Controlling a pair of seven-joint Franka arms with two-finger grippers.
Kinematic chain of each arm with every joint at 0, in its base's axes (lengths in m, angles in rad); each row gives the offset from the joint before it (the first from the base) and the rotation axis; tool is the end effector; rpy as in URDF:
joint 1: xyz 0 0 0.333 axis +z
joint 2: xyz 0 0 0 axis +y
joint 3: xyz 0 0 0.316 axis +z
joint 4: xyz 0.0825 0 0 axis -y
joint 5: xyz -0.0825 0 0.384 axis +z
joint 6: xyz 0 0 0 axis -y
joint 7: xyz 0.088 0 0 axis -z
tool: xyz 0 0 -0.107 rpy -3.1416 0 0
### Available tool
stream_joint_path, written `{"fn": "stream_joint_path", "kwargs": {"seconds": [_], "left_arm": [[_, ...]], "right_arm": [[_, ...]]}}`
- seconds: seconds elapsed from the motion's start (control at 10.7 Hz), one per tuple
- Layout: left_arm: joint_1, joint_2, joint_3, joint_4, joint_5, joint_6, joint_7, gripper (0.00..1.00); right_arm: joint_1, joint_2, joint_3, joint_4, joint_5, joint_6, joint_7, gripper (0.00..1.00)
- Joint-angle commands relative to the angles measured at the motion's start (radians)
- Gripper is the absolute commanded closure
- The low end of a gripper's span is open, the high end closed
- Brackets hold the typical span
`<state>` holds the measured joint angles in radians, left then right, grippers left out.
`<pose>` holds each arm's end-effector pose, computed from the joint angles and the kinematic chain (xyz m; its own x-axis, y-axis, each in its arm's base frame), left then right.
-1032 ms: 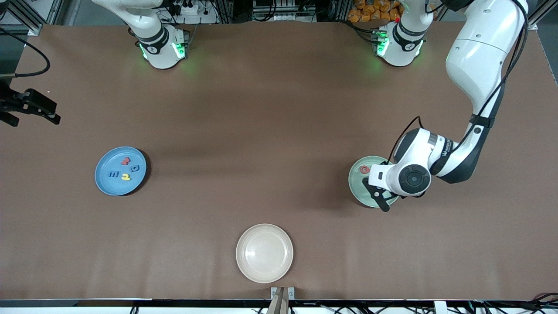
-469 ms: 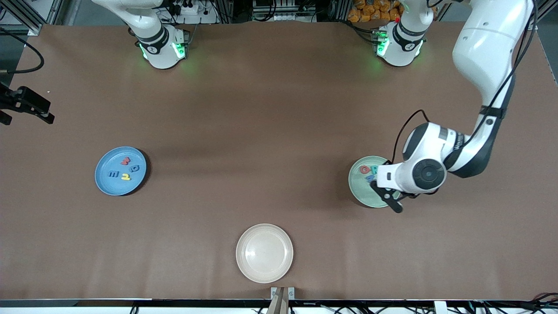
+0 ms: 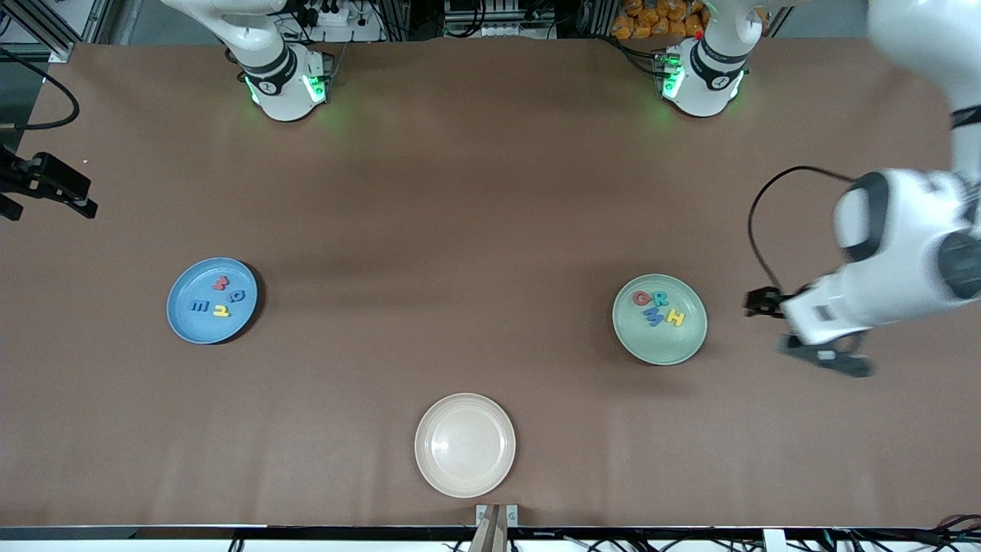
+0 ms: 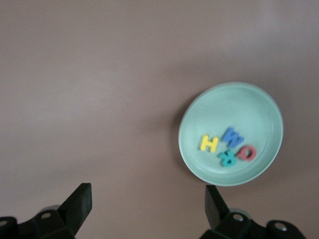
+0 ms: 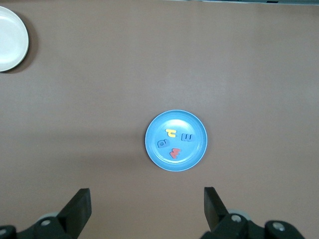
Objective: Sort upper and lower case letters into plates
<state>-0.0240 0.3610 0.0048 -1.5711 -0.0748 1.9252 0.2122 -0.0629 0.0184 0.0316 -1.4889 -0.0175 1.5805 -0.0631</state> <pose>0.6643 -0.0183 0.4335 0.9790 -0.2038 0.0068 -0.2038 -0.9766 0.0683 0.5615 -0.0196 0.6539 0.9969 0.0320 0.0719 0.0305 -0.9993 0.0215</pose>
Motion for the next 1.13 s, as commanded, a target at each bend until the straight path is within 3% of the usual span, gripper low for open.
{"fn": "stream_joint_path", "kwargs": {"seconds": [0.0, 0.28, 0.75, 1.03], "left_arm": [[-0.016, -0.156, 0.063, -0.02, -0.043, -0.035, -0.155, 0.0], [-0.004, -0.301, 0.063, -0.018, -0.016, -0.185, -0.187, 0.0], [-0.008, -0.315, 0.077, 0.052, -0.036, -0.268, -0.203, 0.0], [-0.016, -0.315, 0.005, 0.06, 0.063, -0.304, -0.211, 0.0]], "right_arm": [[-0.014, 0.008, 0.007, 0.025, -0.001, -0.019, 0.009, 0.0], [-0.012, 0.009, 0.008, 0.041, -0.001, -0.019, 0.011, 0.0], [-0.012, 0.009, 0.008, 0.041, -0.004, -0.037, 0.011, 0.0], [-0.012, 0.009, 0.008, 0.041, -0.004, -0.04, 0.011, 0.0]]}}
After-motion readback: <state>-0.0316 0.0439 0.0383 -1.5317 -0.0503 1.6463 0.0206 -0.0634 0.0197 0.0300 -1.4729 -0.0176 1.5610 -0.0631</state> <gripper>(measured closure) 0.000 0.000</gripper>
